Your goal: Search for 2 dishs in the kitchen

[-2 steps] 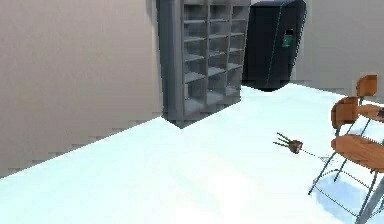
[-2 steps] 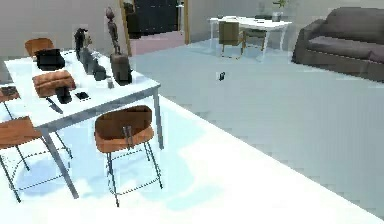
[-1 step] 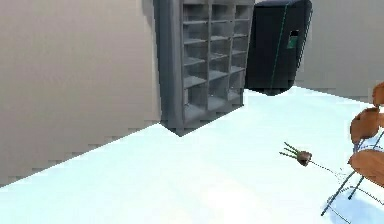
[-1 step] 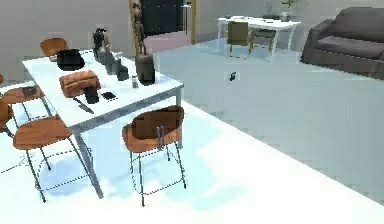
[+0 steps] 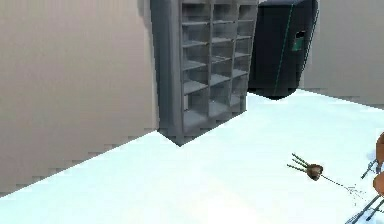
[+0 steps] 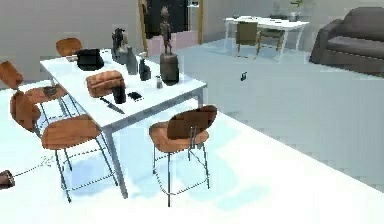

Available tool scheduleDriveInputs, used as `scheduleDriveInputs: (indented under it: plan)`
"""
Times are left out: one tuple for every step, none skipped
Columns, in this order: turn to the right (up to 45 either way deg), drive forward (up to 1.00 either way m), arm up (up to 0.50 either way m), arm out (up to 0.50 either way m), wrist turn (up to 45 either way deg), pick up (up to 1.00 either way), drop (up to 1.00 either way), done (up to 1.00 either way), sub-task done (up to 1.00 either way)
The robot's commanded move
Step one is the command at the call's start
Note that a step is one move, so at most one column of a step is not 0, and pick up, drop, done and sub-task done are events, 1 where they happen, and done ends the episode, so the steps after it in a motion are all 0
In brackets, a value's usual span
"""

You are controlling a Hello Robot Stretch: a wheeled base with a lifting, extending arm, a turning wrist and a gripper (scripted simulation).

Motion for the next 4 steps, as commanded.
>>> scheduleDriveInputs:
  plan:
    - [18.0, 0.0, 0.0, 0.0, 0.0, 0.0, 0.0, 0.0, 0.0]
    - [0.0, 1.0, 0.0, 0.0, 0.0, 0.0, 0.0, 0.0, 0.0]
    - [6.0, 0.0, 0.0, 0.0, 0.0, 0.0, 0.0, 0.0, 0.0]
    - [0.0, 0.25, 0.0, 0.0, 0.0, 0.0, 0.0, 0.0, 0.0]
